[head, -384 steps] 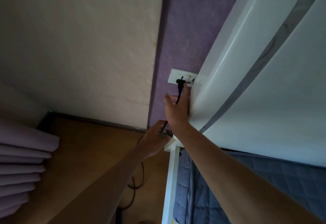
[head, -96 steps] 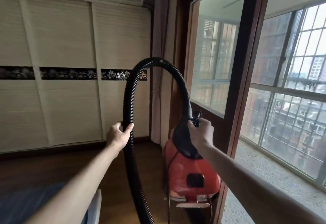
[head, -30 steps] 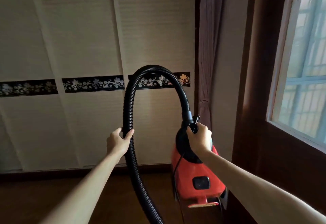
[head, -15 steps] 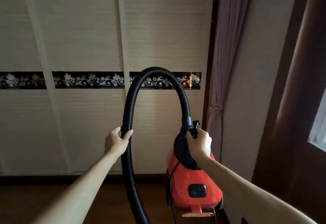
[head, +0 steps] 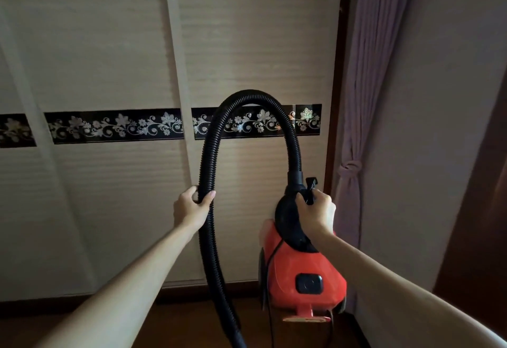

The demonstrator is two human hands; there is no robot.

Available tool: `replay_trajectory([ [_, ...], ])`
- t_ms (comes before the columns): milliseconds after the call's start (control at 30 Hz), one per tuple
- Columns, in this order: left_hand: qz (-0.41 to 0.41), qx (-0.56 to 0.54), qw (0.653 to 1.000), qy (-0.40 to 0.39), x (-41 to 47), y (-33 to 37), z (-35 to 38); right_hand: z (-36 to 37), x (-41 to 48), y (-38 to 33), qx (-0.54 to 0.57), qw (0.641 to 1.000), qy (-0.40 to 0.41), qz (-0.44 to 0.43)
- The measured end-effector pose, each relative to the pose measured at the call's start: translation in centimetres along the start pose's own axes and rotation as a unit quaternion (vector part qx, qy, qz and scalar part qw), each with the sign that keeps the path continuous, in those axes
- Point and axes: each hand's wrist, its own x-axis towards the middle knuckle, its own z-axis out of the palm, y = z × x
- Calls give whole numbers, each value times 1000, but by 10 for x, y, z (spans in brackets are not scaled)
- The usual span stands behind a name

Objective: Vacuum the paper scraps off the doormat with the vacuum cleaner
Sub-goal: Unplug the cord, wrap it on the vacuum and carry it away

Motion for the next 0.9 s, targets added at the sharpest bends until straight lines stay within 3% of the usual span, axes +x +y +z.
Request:
replay_trajectory([
  [400,-1,-53,998,-39,140,-14,144,65,153,75,-43,999,-1,13],
  [900,93,-1,987,-131,270,0,315,70,306,144,-102,991,59,57],
])
